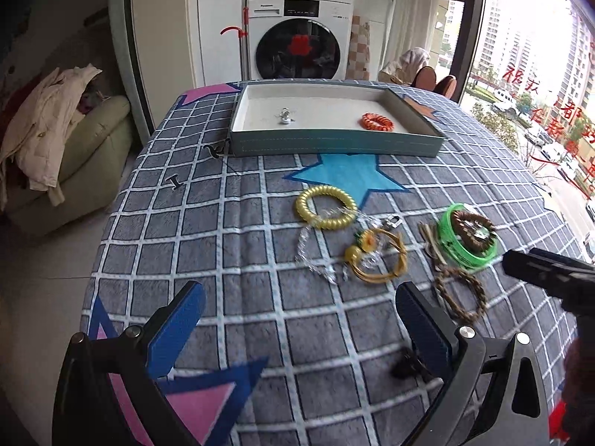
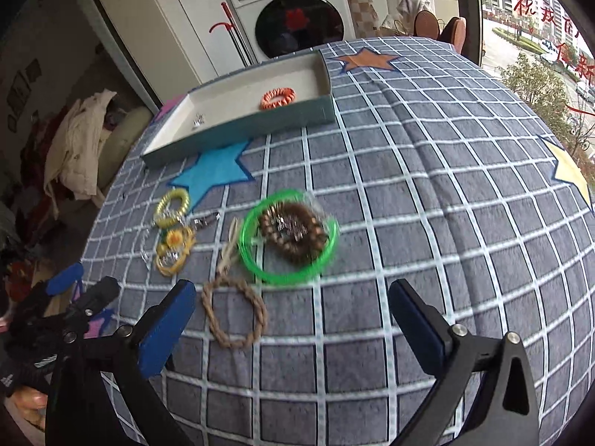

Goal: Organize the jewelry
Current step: 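Withdraw both tools from the tray back over the remaining jewelry, then grasp the black hair clip with the left tool while the right tool grasps the braided cord bracelet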

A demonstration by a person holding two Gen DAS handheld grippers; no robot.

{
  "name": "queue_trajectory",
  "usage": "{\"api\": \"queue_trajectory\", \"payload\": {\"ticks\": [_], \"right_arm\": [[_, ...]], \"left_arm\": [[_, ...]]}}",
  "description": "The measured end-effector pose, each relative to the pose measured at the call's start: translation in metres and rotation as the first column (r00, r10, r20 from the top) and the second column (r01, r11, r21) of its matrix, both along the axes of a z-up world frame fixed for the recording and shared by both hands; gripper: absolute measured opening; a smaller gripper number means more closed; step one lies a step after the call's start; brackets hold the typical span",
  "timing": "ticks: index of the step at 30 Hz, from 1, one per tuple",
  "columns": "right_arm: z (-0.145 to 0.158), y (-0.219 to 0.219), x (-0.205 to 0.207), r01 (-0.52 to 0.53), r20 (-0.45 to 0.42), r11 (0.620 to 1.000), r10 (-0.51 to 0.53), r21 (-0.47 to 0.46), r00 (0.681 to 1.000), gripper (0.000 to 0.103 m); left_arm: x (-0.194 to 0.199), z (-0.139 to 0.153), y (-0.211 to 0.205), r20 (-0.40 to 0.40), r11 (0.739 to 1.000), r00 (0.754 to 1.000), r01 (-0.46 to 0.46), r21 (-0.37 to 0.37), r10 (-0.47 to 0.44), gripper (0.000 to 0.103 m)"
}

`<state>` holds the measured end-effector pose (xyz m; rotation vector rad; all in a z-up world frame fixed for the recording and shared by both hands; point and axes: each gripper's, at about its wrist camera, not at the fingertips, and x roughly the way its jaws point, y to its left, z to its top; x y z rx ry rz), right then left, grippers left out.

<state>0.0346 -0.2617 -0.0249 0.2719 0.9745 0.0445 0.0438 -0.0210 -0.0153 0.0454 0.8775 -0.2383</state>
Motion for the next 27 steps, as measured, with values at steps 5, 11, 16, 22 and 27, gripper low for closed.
{"api": "queue_trajectory", "payload": {"ticks": [5, 11, 16, 22, 27], "right_arm": [[-0.009, 0.009, -0.010, -0.010, -0.021, 1.000, 0.010, -0.023, 1.000, 0.103], [-0.012, 0.009, -0.012, -0.003, -0.026, 1.000, 0.003, -0.028, 1.000, 0.098], [-0.015, 0.014, -0.008, -0.038, -0.041, 0.999, 0.037, -0.033, 0.998, 0.075], [-0.018, 0.025, -0.002, -0.098, -0.053, 0.993, 0.095, -0.061, 0.994, 0.055], [-0.020, 0.039, -0.001, -0.148, -0.061, 0.976, 0.139, -0.158, 0.988, 0.050]], "left_arm": [[-0.021, -0.002, -0.012, 0.000, 0.999, 0.999, 0.043, -0.004, -0.043, 0.103], [-0.028, -0.016, -0.027, -0.037, 0.997, 0.997, 0.072, 0.012, -0.071, 0.103], [-0.030, -0.021, -0.035, -0.039, 0.997, 0.996, 0.079, 0.018, -0.078, 0.103], [-0.026, -0.028, -0.038, -0.051, 0.997, 0.996, 0.073, 0.026, -0.071, 0.103], [-0.025, -0.036, -0.041, -0.068, 0.996, 0.995, 0.079, 0.049, -0.075, 0.103]]}}
